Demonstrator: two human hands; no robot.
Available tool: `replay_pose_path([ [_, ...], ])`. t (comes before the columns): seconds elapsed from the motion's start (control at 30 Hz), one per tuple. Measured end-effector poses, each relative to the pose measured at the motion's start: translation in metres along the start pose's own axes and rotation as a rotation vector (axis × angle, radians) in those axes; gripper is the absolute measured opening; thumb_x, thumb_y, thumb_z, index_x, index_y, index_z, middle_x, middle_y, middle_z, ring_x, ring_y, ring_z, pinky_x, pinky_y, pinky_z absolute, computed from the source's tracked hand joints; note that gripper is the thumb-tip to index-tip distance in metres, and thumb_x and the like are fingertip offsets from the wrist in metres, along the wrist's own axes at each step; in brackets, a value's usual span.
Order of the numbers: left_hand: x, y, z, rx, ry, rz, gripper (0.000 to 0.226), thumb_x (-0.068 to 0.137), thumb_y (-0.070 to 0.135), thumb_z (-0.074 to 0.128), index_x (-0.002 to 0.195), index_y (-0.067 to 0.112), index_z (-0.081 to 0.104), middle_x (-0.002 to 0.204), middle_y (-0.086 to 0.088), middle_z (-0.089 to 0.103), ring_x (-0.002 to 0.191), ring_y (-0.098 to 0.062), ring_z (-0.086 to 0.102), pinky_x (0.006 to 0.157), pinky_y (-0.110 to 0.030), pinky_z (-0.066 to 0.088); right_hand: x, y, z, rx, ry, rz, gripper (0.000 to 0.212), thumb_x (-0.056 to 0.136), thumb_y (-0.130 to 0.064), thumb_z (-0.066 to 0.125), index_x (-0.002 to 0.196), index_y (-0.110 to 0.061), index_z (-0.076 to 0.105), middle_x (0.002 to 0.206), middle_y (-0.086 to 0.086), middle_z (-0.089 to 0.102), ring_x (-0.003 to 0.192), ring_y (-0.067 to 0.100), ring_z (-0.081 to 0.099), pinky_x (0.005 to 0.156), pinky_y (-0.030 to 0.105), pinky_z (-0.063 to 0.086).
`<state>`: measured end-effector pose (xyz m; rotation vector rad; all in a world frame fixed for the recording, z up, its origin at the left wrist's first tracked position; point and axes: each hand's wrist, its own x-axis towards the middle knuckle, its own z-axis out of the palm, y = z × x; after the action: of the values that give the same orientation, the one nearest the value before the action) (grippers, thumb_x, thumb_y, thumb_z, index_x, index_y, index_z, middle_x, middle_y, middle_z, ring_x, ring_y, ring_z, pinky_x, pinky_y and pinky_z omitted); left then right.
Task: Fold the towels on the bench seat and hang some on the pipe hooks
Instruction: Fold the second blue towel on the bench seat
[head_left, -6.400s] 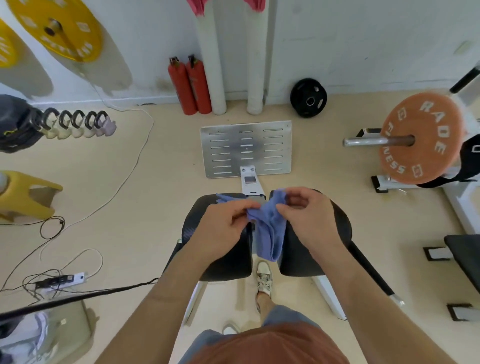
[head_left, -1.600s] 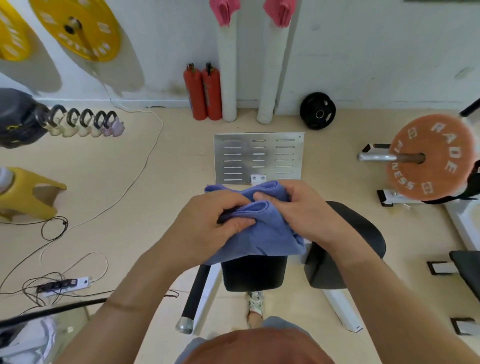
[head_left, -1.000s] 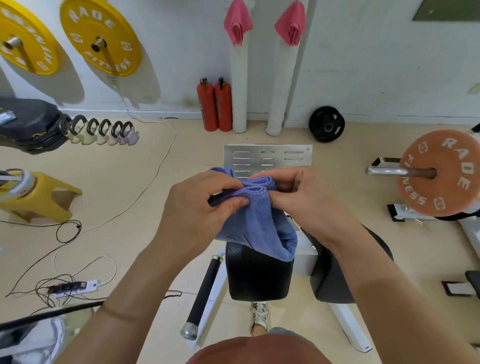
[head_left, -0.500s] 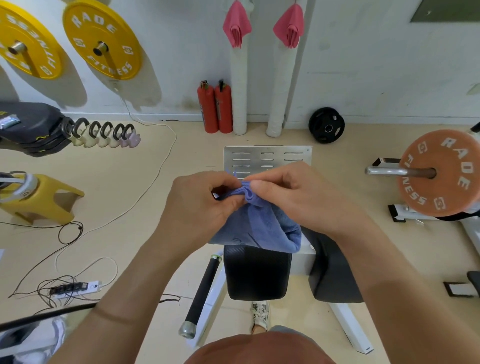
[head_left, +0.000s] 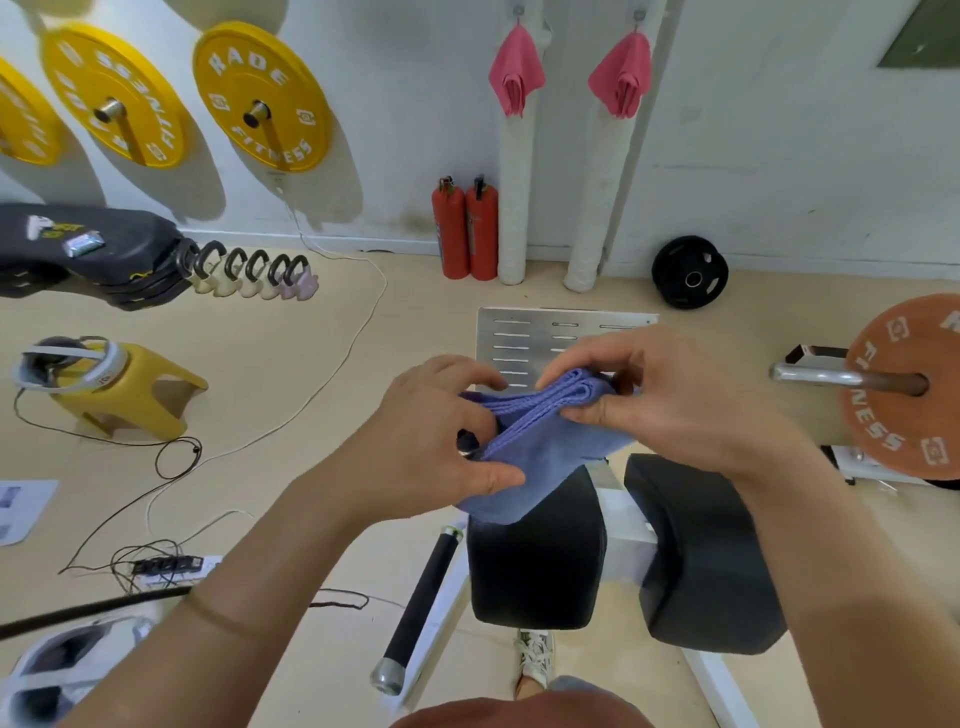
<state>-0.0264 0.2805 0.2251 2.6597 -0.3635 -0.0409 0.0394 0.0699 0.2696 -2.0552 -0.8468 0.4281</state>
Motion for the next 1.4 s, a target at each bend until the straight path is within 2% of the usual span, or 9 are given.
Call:
replay_pose_path([
  [0.13, 0.014, -0.006, -0.003, 0.059, -0.032, 0.001, 0.048, 0.076, 0.059, 0.041, 0.066, 0.017, 0.063, 0.075, 0.004, 0.057, 0.065, -0.012, 0.047, 0.058, -0.027, 0.037, 0.014, 0.018, -0.016, -0.008, 0.083, 0.013, 0.028, 0.082, 0.002, 0.068, 0.089, -0.025, 0.073, 0.08, -0.016, 0.07, 0.076, -0.012, 0.059, 0.067, 0.001, 0.039],
  [0.4, 0.009, -0.025, -0.026, -0.322, 0.354, -0.165, 0.007, 0.075, 0.029, 0.07, 0.081, 0.026, 0.073, 0.086, 0.012, 0.069, 0.079, -0.006, 0.06, 0.069, -0.017, 0.047, 0.041, 0.03, -0.002, 0.377, 0.231, 0.162, 0.034, 0.089, 0.005, 0.058, 0.086, -0.028, 0.066, 0.081, -0.009, 0.067, 0.075, 0.004, 0.065, 0.057, 0.023, 0.058],
  [0.6, -0.02, -0.074, -0.058, -0.65, 0.57, -0.286, 0.035, 0.072, -0.002, 0.076, 0.072, 0.032, 0.067, 0.07, 0.022, 0.067, 0.063, 0.002, 0.058, 0.06, -0.007, 0.043, 0.07, -0.013, 0.048, 0.494, 0.388, 0.138, 0.022, 0.085, 0.001, 0.066, 0.089, -0.02, 0.068, 0.076, -0.011, 0.071, 0.073, 0.002, 0.066, 0.056, 0.022, 0.057],
  [0.77, -0.075, -0.149, -0.092, -0.428, 0.277, -0.167, 0.05, 0.084, 0.003, 0.064, 0.112, 0.044, 0.058, 0.087, 0.013, 0.063, 0.085, -0.003, 0.057, 0.08, -0.014, 0.044, 0.098, -0.079, 0.117, 0.276, 0.467, 0.083, 0.022, 0.074, -0.002, 0.078, 0.083, -0.021, 0.073, 0.071, -0.007, 0.073, 0.068, 0.002, 0.067, 0.062, 0.017, 0.054],
  [0.87, -0.112, -0.198, -0.12, -0.173, 0.114, -0.098, 0.035, 0.08, 0.02, 0.057, 0.11, 0.039, 0.06, 0.09, 0.014, 0.056, 0.088, 0.002, 0.051, 0.076, -0.018, 0.038, 0.123, -0.126, 0.172, 0.19, 0.442, 0.043, 0.02, 0.072, -0.003, 0.079, 0.08, -0.021, 0.074, 0.069, -0.011, 0.072, 0.066, -0.002, 0.065, 0.062, 0.009, 0.048],
  [1.0, -0.147, -0.22, -0.166, -0.262, 0.133, -0.037, 0.028, 0.078, 0.038, 0.06, 0.105, 0.037, 0.058, 0.1, 0.018, 0.063, 0.095, 0.004, 0.055, 0.078, -0.01, 0.041, 0.16, -0.188, 0.224, 0.103, 0.364, 0.003, 0.022, 0.069, -0.008, 0.082, 0.076, -0.024, 0.069, 0.072, -0.005, 0.072, 0.064, 0.002, 0.063, 0.06, 0.015, 0.049],
  [1.1, -0.157, -0.227, -0.196, -0.316, 0.175, 0.07, 0.025, 0.089, 0.023, 0.06, 0.088, 0.047, 0.054, 0.083, 0.032, 0.061, 0.082, 0.012, 0.054, 0.069, -0.008, 0.037, 0.183, -0.221, 0.238, 0.127, 0.343, -0.052, 0.026, 0.071, -0.012, 0.082, 0.081, -0.021, 0.059, 0.069, 0.004, 0.065, 0.061, 0.005, 0.055, 0.06, 0.019, 0.046],
  [1.23, -0.155, -0.25, -0.22, -0.478, 0.28, 0.03, 0.012, 0.094, 0.013, 0.051, 0.097, 0.021, 0.06, 0.088, 0.009, 0.064, 0.084, -0.008, 0.057, 0.073, -0.019, 0.041, 0.192, -0.227, 0.232, 0.152, 0.179, -0.037, 0.022, 0.082, -0.026, 0.067, 0.098, -0.028, 0.052, 0.089, 0.002, 0.063, 0.079, 0.011, 0.056, 0.076, 0.031, 0.047],
  [1.4, -0.137, -0.262, -0.231, -0.733, 0.326, -0.005, 0.016, 0.098, 0.011, 0.044, 0.1, 0.02, 0.058, 0.087, 0.007, 0.061, 0.079, -0.001, 0.054, 0.071, -0.014, 0.042, 0.177, -0.207, 0.227, -0.003, 0.14, -0.019, 0.022, 0.085, -0.011, 0.07, 0.104, -0.017, 0.059, 0.099, 0.003, 0.063, 0.095, 0.023, 0.059, 0.091, 0.046, 0.048],
])
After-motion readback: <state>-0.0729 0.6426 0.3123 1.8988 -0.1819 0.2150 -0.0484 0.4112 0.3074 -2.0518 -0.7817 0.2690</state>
